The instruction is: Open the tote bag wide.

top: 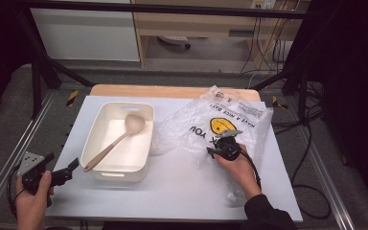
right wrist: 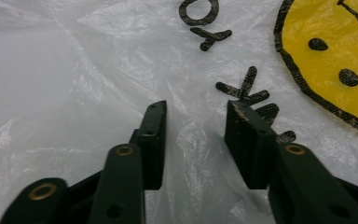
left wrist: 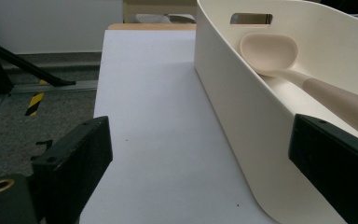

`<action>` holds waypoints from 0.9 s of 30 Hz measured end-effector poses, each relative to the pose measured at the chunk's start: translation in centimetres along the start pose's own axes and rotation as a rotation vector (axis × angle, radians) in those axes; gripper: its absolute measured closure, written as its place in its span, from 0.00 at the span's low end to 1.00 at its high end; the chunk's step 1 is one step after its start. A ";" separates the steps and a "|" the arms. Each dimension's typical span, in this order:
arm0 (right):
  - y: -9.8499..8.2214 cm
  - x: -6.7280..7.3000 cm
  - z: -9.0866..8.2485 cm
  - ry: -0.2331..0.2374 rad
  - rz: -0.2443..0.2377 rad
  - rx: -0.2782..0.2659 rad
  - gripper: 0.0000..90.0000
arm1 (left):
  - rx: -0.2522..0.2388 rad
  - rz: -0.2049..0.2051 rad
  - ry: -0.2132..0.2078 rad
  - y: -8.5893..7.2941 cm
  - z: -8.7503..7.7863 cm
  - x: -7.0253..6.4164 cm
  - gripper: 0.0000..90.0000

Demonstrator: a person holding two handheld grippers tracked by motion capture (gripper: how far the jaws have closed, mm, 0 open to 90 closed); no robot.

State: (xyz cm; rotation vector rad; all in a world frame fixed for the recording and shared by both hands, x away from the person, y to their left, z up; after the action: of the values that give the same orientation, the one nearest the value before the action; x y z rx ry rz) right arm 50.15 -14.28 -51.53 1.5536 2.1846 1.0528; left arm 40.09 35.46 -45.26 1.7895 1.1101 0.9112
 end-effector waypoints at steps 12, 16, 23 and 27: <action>0.2 -0.3 0.1 -0.026 -0.048 -0.022 0.62 | -0.002 -0.001 -0.002 0.0 0.0 0.0 0.06; 0.3 -0.7 0.2 -0.044 -0.047 -0.030 0.49 | -0.002 -0.003 -0.003 0.0 0.0 0.0 0.06; 0.5 -1.6 0.6 -0.067 -0.012 -0.035 0.26 | 0.003 0.000 -0.005 0.0 0.0 -0.1 0.06; 0.5 -1.9 0.7 -0.041 0.016 -0.039 0.30 | 0.002 0.000 -0.005 0.0 0.0 -0.1 0.06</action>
State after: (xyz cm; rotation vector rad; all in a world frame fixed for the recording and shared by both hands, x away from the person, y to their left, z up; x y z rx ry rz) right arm 51.62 -15.65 -52.04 1.5644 2.1154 1.0521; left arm 40.07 35.40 -45.31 1.7927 1.1087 0.9049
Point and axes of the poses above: each handheld gripper's, and its own axes: z roughly forward along the jaws, y roughly out of its top, x roughly to its left, the point moved 9 cm from there along z, roughly forward along the jaws, and after that the axes turned 14 degrees about z, right-handed, at the moved point
